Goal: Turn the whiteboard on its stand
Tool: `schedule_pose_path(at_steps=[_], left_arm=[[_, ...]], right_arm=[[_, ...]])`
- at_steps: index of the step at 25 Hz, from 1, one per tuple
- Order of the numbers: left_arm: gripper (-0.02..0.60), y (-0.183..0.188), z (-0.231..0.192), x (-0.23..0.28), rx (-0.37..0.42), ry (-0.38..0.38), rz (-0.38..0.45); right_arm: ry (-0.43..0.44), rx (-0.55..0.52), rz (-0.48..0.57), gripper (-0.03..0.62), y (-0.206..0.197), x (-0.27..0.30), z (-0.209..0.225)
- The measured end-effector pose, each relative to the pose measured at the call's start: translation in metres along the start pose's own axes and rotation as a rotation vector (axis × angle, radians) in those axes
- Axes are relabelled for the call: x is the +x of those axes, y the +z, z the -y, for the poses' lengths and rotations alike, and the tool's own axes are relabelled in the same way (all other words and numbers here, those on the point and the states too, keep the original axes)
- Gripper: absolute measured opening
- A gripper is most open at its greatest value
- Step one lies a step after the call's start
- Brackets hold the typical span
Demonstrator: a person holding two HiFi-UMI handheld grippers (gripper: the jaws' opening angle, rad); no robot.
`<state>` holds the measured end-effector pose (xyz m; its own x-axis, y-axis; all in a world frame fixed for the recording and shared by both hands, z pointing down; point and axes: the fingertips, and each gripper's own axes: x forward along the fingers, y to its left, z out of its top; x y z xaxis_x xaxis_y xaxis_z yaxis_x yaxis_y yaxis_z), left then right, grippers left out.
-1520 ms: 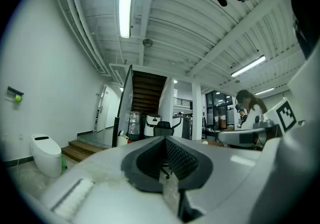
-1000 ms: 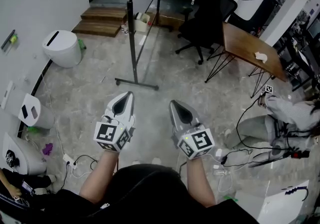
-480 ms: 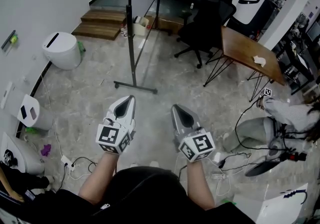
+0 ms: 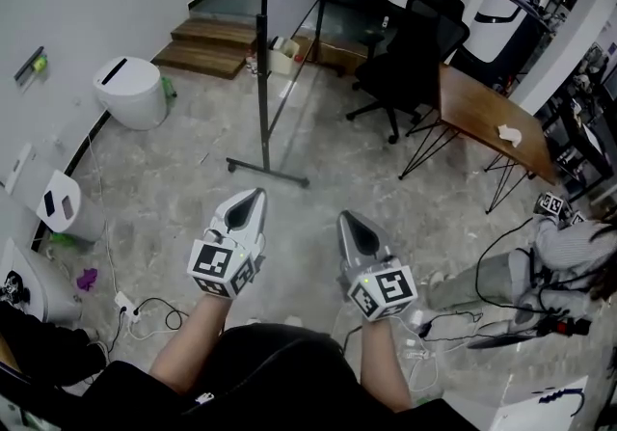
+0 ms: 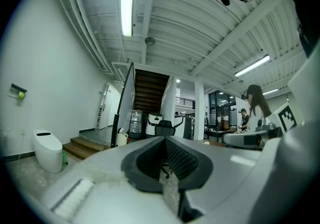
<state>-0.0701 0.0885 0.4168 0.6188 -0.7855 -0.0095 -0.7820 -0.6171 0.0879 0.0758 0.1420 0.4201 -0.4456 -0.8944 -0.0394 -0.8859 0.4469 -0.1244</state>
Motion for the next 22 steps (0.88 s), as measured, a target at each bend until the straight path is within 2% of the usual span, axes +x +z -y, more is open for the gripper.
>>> schedule_pose_path(at_steps=[13,22], left_arm=[[0.003,-0.010,0.009,0.016,-0.006,0.074,-0.014],[0.003,-0.015,-0.003,0.035,-0.003,0.096,-0.034]], right_arm=[[0.015,0.026,-0.028,0.006,-0.011,-0.012,0.039],[0.015,0.041,-0.030,0.006,-0.014,0.001,0.061]])
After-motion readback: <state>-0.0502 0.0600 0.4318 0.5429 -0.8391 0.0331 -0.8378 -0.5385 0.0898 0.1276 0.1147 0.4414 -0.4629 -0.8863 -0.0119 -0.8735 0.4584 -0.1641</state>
